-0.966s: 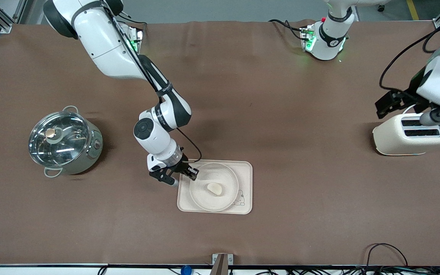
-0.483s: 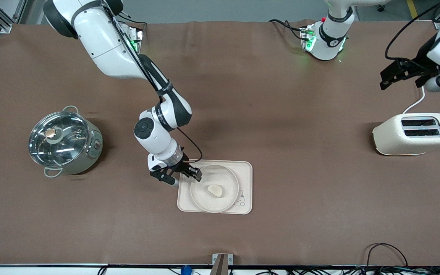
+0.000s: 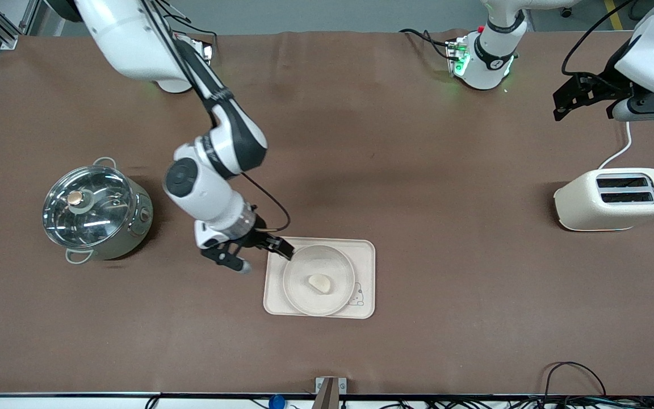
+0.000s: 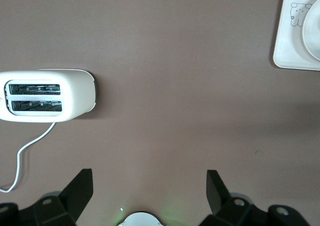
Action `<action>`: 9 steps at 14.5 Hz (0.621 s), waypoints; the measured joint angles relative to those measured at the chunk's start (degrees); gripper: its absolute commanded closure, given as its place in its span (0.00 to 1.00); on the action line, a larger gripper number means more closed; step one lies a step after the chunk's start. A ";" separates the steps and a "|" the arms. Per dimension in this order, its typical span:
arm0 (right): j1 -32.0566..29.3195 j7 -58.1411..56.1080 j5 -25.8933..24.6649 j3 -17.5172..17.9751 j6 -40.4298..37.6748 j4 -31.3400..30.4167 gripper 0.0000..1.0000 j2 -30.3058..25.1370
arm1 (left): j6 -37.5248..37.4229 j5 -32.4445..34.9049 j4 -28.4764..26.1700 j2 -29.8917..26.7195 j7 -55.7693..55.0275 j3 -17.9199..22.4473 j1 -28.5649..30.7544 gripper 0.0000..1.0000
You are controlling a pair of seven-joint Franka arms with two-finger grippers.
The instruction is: Place bun in plate and plate on tray
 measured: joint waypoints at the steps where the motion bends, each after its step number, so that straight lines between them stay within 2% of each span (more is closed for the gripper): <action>1: -1.90 -0.47 -0.79 -0.09 -4.72 0.03 0.00 -2.57 | 0.01 0.00 0.01 0.00 0.00 0.00 -0.01 0.00; 4: -7.83 -6.01 -5.15 -0.19 -17.26 0.02 0.00 -8.99 | 0.07 0.00 0.02 0.01 0.00 -0.02 -0.05 0.00; 9: -18.52 -20.85 -7.85 -0.31 -36.50 0.14 0.00 -20.63 | 0.17 0.00 0.42 0.44 0.00 0.00 0.03 0.00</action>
